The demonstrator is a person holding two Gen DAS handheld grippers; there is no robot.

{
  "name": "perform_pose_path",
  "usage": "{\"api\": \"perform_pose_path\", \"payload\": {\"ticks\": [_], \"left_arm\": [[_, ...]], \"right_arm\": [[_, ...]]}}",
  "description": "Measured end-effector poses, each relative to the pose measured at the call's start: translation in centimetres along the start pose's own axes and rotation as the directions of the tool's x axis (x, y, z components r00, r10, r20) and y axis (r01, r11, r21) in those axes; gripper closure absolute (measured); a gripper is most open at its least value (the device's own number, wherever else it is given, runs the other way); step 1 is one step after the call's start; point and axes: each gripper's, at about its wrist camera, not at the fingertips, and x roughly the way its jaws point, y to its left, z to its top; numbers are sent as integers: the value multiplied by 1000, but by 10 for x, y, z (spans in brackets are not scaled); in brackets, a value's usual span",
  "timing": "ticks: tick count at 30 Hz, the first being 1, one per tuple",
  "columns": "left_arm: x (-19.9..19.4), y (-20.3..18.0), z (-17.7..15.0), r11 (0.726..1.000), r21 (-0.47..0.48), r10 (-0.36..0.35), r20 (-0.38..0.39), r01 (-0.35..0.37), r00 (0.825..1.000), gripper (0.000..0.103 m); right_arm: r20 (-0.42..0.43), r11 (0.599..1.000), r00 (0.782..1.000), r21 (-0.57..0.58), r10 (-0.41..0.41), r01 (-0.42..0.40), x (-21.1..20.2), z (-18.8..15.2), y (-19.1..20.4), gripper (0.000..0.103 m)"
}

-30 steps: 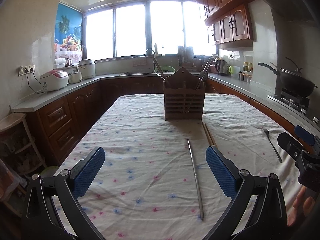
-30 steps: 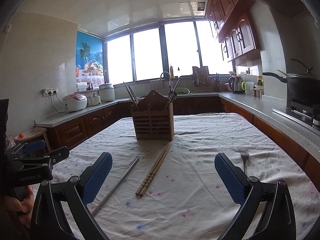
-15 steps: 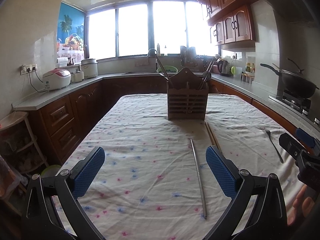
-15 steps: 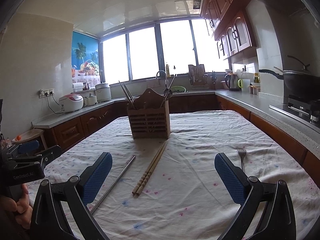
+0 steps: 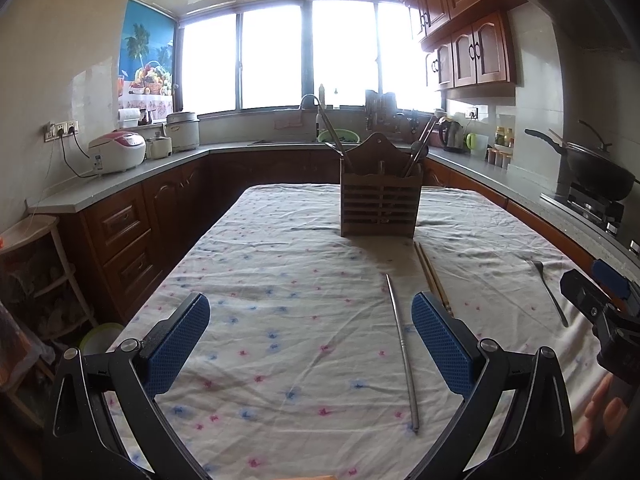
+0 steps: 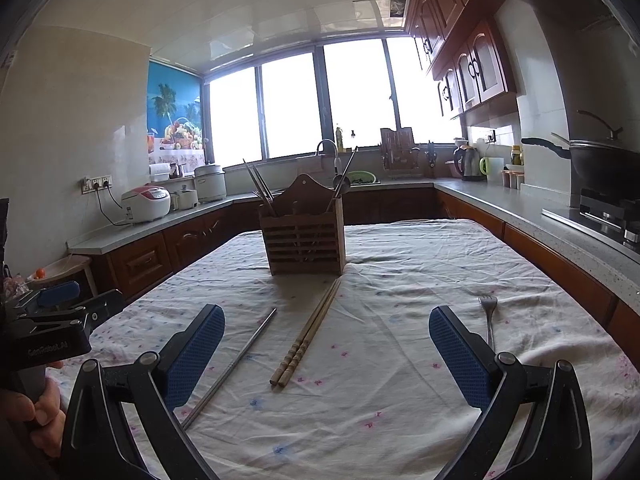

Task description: Organize utensils

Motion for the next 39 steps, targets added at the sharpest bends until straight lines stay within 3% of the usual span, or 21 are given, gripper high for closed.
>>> {"api": "perform_pose_path", "payload": {"ticks": [39], "left_arm": [[-7,2,1,1000,3,18,26,-18,1000,0]], "right_arm": [[30,1000,999,-4,30,-30,-6,7,2,0]]}}
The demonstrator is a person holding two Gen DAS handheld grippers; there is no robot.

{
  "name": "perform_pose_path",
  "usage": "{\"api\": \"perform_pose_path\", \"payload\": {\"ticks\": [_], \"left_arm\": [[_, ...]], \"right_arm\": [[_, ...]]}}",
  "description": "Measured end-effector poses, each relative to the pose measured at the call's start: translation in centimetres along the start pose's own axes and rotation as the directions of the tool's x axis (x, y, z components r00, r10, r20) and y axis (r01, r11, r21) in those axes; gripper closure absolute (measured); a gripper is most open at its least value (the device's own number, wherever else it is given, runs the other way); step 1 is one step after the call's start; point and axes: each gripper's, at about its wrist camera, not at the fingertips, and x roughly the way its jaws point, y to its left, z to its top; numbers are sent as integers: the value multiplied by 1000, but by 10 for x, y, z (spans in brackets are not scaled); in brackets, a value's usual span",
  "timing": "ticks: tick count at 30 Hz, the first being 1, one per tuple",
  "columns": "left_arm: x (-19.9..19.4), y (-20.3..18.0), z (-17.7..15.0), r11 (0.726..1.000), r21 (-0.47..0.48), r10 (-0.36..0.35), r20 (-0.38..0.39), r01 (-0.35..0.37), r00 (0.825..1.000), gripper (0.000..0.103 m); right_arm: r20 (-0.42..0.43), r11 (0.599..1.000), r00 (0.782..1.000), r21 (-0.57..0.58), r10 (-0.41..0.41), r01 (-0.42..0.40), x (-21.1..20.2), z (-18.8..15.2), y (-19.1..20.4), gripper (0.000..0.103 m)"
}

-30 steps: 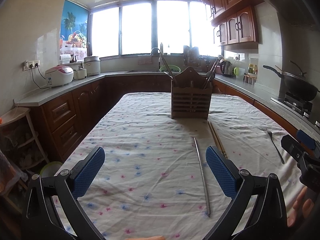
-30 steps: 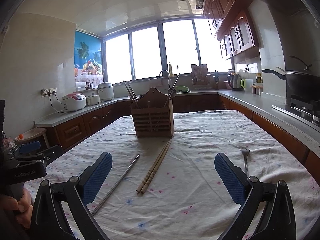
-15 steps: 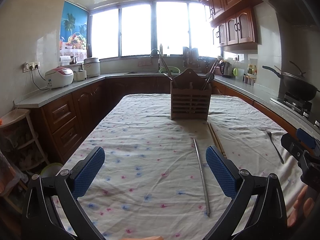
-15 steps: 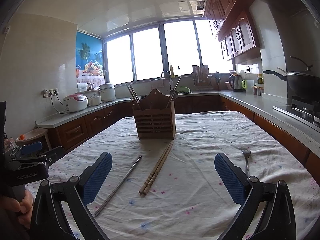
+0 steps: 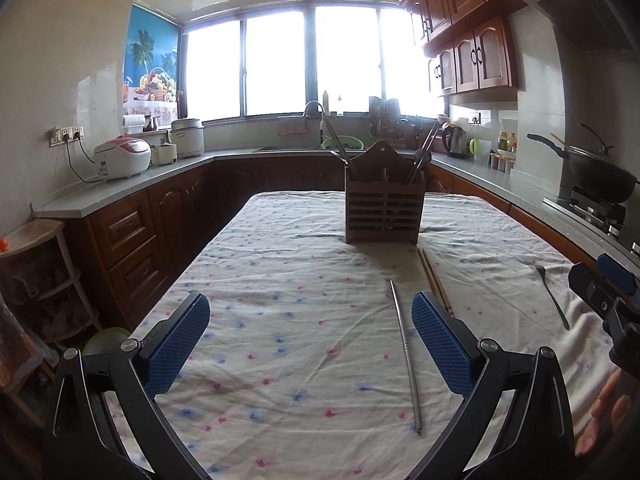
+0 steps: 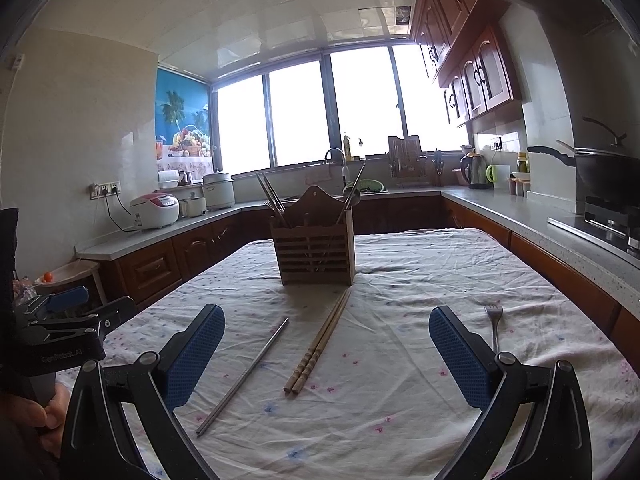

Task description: Organize utensils

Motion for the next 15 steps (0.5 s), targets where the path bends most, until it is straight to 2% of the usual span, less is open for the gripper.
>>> {"api": "perform_pose_path", "payload": {"ticks": [15], "left_arm": [[1,-1,-1,1000,4,-5,-3,5,1000,0]], "right_arm": [[2,1000,1000,1,4,-4,-1,1,0,0]]}}
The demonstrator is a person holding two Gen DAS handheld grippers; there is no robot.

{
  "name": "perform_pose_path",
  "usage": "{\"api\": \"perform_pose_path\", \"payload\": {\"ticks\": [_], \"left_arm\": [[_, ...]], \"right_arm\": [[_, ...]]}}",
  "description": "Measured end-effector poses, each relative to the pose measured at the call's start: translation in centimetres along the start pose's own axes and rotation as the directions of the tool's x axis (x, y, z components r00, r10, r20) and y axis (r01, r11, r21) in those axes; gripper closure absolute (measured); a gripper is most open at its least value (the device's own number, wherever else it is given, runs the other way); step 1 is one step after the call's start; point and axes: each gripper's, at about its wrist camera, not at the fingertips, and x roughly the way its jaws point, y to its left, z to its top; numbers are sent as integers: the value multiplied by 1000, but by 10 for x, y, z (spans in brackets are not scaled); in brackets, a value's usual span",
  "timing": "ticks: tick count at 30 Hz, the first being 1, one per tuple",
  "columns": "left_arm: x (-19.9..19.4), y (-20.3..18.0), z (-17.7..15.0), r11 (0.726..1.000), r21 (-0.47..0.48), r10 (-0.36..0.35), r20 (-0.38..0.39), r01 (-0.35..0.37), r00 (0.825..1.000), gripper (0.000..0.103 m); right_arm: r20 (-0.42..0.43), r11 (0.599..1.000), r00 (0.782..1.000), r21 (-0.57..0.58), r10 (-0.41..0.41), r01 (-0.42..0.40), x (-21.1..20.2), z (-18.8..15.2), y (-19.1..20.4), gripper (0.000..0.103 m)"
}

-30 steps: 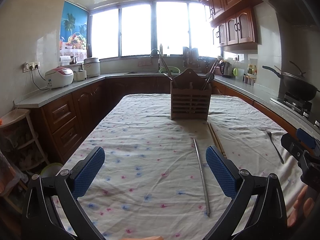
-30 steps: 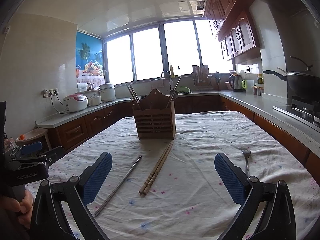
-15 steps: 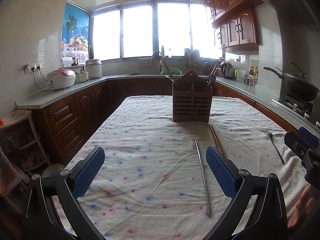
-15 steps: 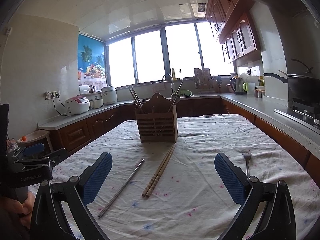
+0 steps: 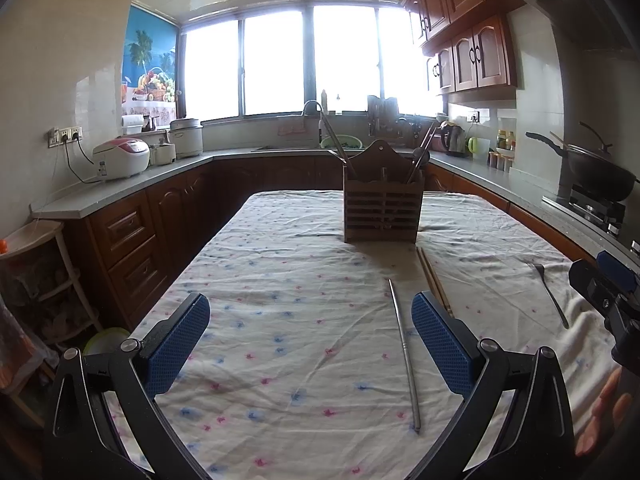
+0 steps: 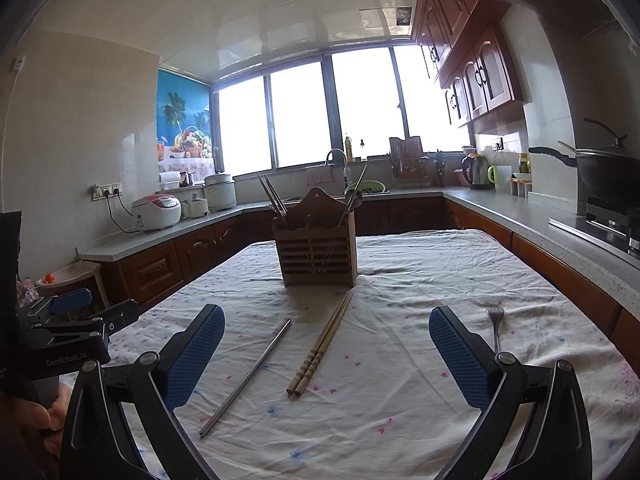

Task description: Organize utensils

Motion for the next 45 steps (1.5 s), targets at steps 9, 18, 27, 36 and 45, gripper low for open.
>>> {"api": "perform_pose_path", "payload": {"ticks": [9,18,27,36,45], "left_arm": [[-1,-2,1,1000,7,-5,3,5,1000,0],[-2,-4,3,1000,9,-8,6,8,1000,0],[-3,-6,4,1000,10,-8,5,8,1000,0],[0,-9,7,1000,15,-11,4,11,1000,0],[4,-10,10,1000,9,-16,0,16,1000,0]], "right_arm": [[5,1000,1000,0,8,-8,-1,2,2,0],[11,1000,1000,3,17,-17,-2,6,3,0],[15,1000,1000,3,26,-26,-3,10,3,0],[11,1000,1000,6,27,-27,-1,10,4,0],[4,1000,1000,12,27,-27,3,9,2,0]]}}
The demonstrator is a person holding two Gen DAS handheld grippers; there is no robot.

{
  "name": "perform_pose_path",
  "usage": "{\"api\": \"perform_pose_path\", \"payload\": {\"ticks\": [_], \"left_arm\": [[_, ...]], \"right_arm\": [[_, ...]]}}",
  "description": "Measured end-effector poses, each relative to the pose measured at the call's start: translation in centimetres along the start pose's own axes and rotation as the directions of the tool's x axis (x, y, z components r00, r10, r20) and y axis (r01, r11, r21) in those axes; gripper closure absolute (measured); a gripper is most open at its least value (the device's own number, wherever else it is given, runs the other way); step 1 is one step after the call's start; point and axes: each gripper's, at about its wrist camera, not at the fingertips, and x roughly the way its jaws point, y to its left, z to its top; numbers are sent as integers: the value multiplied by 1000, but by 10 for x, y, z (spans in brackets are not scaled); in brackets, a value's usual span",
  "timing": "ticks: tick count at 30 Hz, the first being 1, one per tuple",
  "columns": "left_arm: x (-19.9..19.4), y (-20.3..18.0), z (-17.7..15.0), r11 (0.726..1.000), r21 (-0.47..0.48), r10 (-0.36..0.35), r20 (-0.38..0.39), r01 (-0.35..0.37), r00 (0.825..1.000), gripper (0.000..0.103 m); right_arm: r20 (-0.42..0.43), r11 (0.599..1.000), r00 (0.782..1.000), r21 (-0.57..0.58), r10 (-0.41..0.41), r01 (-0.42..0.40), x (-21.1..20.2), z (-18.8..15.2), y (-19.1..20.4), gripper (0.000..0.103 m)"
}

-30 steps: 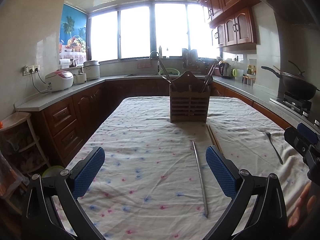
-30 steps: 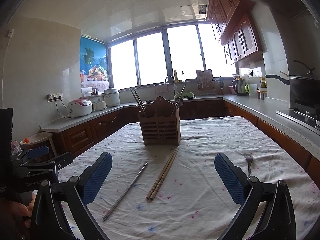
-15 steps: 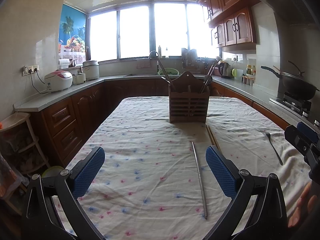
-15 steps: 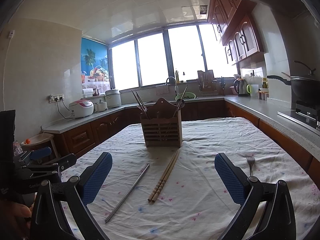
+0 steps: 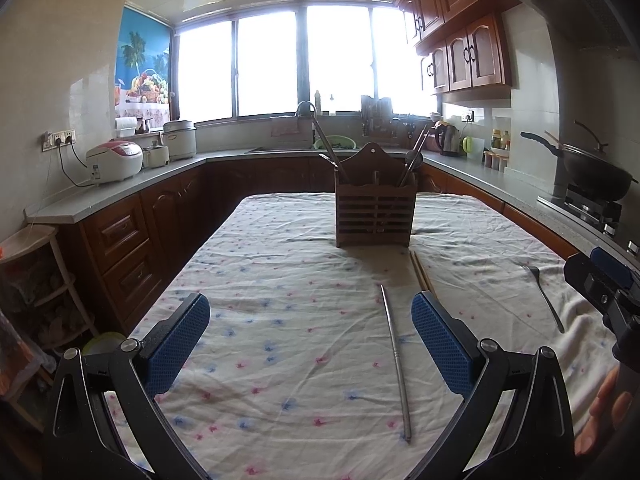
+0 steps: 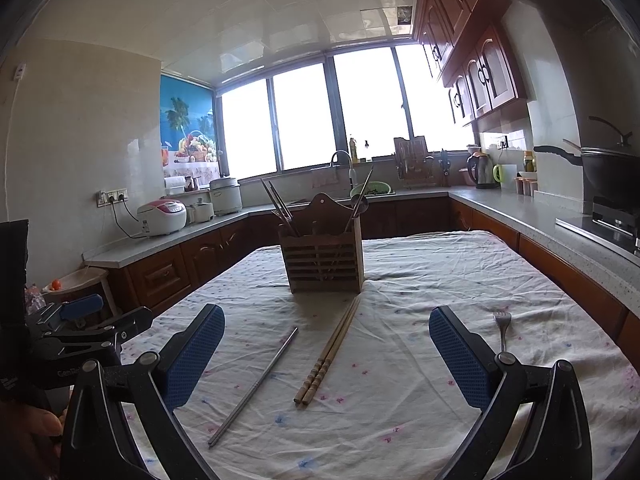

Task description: Organize utensils

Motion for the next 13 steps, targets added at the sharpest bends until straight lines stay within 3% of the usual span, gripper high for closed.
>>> {"api": "perform_pose_path", "payload": {"ticks": [13], "left_arm": [[7,1,9,1000,-8,2,-6,-2,1000,0]], "right_arm": [[-28,1000,1000,4,-2,2,12,3,-5,0]]}}
